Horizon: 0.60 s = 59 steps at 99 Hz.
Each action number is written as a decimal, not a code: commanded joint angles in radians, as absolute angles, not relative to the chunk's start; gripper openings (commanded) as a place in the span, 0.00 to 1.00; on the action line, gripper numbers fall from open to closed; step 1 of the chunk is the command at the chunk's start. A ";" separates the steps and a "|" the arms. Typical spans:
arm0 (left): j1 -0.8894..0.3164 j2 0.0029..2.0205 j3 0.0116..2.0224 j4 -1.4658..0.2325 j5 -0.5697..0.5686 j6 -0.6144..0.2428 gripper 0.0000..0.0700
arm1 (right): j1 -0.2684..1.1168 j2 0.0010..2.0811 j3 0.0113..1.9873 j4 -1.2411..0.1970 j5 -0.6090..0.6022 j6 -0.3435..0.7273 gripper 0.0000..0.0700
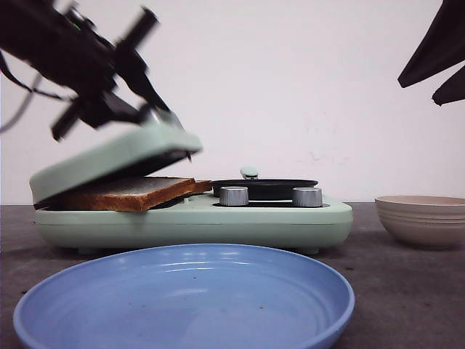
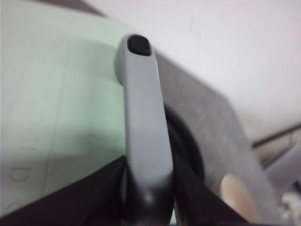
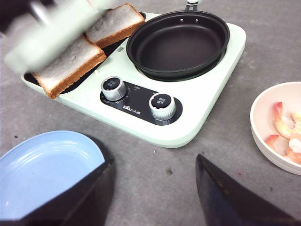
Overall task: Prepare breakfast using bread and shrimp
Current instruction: 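Swing the lid down closed with the left gripper and release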
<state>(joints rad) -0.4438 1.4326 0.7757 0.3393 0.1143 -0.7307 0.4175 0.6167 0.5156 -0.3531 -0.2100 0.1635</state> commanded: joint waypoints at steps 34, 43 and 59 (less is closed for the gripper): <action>-0.493 1.549 0.795 0.279 0.083 -0.759 0.47 | 0.421 0.619 0.522 -0.353 -0.213 0.159 0.45; -0.490 1.549 0.820 0.278 0.107 -0.748 0.69 | 0.421 0.619 0.522 -0.353 -0.213 0.159 0.45; -0.489 1.536 0.876 0.277 0.148 -0.712 0.70 | 0.421 0.619 0.522 -0.353 -0.213 0.159 0.45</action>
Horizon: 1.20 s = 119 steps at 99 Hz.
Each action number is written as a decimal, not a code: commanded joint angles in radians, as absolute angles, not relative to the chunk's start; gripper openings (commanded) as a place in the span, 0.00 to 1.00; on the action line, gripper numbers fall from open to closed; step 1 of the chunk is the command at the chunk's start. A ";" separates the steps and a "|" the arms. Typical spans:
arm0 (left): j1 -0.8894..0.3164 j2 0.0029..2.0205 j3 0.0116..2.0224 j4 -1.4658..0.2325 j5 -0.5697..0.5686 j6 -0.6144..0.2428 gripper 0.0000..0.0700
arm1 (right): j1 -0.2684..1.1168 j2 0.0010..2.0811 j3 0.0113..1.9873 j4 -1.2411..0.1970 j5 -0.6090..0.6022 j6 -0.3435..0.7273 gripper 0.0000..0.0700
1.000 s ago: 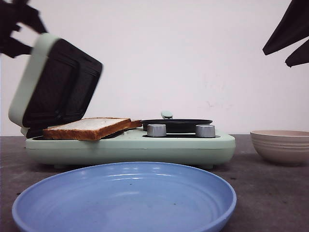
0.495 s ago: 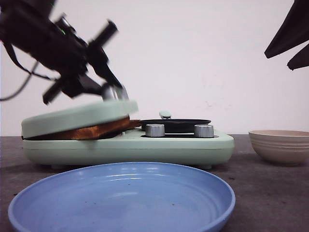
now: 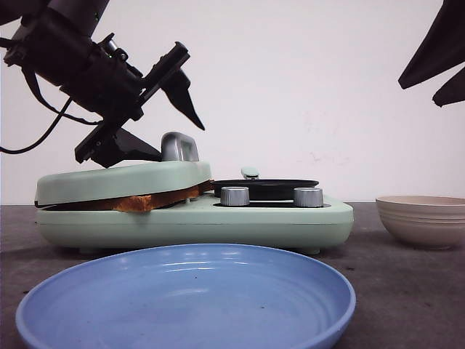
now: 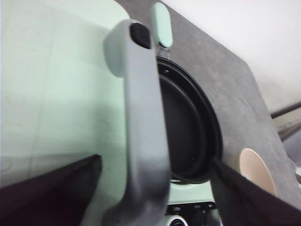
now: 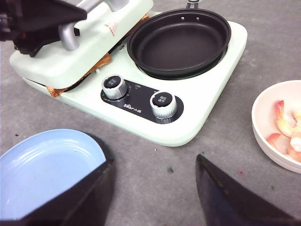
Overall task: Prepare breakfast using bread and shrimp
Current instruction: 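Swing the lid down closed with the left gripper and release, then lower the right gripper to the cream shrimp bowl rim and grasp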
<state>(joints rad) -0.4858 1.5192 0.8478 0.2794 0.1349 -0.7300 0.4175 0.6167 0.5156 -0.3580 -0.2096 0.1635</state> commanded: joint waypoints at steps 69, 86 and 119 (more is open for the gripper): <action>-0.485 1.086 1.043 -0.176 -0.129 -0.178 0.67 | 0.421 0.619 0.522 -0.363 -0.210 0.212 0.45; -0.477 0.991 1.043 -0.353 -0.139 -0.112 0.67 | 0.419 0.619 0.524 -0.362 -0.197 0.253 0.45; -0.477 0.842 1.028 -0.483 -0.215 -0.101 0.60 | 0.336 0.632 0.582 -0.375 -0.176 0.299 0.45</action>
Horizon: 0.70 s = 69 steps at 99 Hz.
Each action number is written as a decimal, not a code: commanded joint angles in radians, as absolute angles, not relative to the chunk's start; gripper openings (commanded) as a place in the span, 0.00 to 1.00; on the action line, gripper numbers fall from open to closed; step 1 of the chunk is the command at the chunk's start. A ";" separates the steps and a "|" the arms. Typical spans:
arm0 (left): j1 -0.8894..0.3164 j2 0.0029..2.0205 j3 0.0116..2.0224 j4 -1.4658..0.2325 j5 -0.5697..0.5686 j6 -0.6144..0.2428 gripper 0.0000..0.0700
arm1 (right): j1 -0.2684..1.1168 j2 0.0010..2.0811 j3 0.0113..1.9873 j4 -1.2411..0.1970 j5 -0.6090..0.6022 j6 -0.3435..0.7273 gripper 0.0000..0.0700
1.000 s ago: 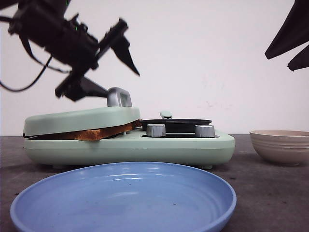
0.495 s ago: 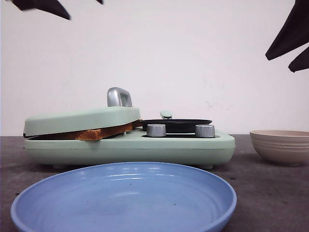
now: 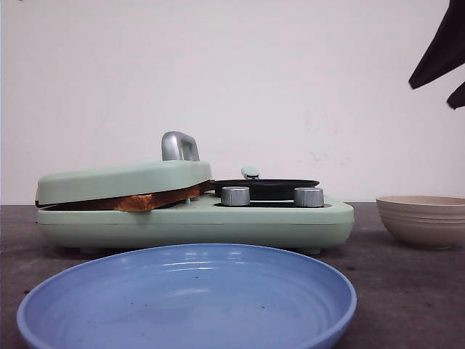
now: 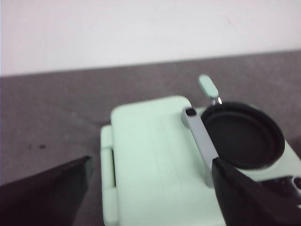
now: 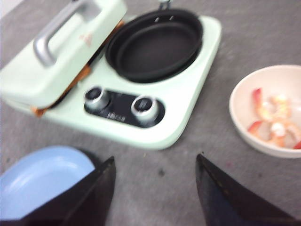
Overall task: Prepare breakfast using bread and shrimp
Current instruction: 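Lower the right gripper to the cream shrimp bowl rim and grasp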
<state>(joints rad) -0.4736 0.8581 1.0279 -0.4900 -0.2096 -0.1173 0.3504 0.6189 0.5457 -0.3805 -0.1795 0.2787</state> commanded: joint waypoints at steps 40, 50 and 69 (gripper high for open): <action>-0.478 0.635 0.815 -0.402 -0.217 -0.197 0.60 | 0.144 0.970 0.897 -0.538 -0.194 0.183 0.46; -0.478 0.575 0.754 -0.344 -0.217 -0.228 0.60 | 0.093 1.097 0.983 -0.580 -0.195 0.183 0.46; -0.478 0.496 0.674 -0.327 -0.238 -0.237 0.60 | -0.014 1.304 1.078 -0.608 -0.250 0.220 0.46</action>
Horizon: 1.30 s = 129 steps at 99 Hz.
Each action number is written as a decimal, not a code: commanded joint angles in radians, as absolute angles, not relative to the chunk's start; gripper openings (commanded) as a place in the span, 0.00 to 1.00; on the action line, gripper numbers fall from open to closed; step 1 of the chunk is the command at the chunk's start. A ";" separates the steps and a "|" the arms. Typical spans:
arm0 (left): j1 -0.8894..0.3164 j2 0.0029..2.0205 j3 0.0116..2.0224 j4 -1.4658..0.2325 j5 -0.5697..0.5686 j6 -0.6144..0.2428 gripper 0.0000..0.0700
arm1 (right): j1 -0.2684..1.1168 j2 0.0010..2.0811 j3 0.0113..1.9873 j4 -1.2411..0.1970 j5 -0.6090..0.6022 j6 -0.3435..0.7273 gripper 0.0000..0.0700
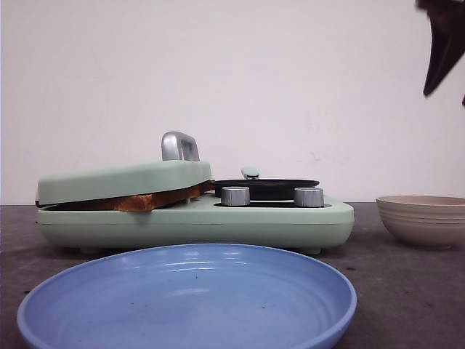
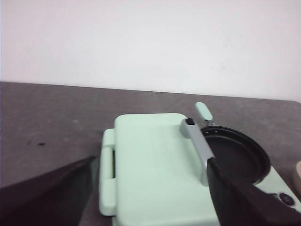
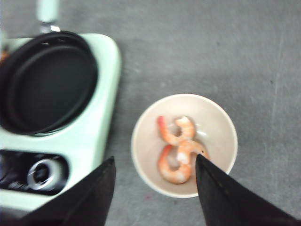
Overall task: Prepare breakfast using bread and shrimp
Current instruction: 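Lower the right gripper to the cream shrimp bowl rim and grasp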
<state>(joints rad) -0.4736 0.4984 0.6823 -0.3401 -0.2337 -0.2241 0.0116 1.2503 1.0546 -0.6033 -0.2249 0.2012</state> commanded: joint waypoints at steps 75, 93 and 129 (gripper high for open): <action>-0.478 0.498 0.655 -0.318 -0.236 -0.225 0.60 | -0.146 1.684 1.086 -0.632 -0.447 0.295 0.46; -0.478 0.498 0.655 -0.318 -0.236 -0.226 0.60 | -0.146 1.683 1.086 -0.622 -0.460 0.284 0.46; -0.478 0.498 0.655 -0.317 -0.236 -0.226 0.60 | -0.148 1.637 1.087 -0.615 -0.471 0.254 0.46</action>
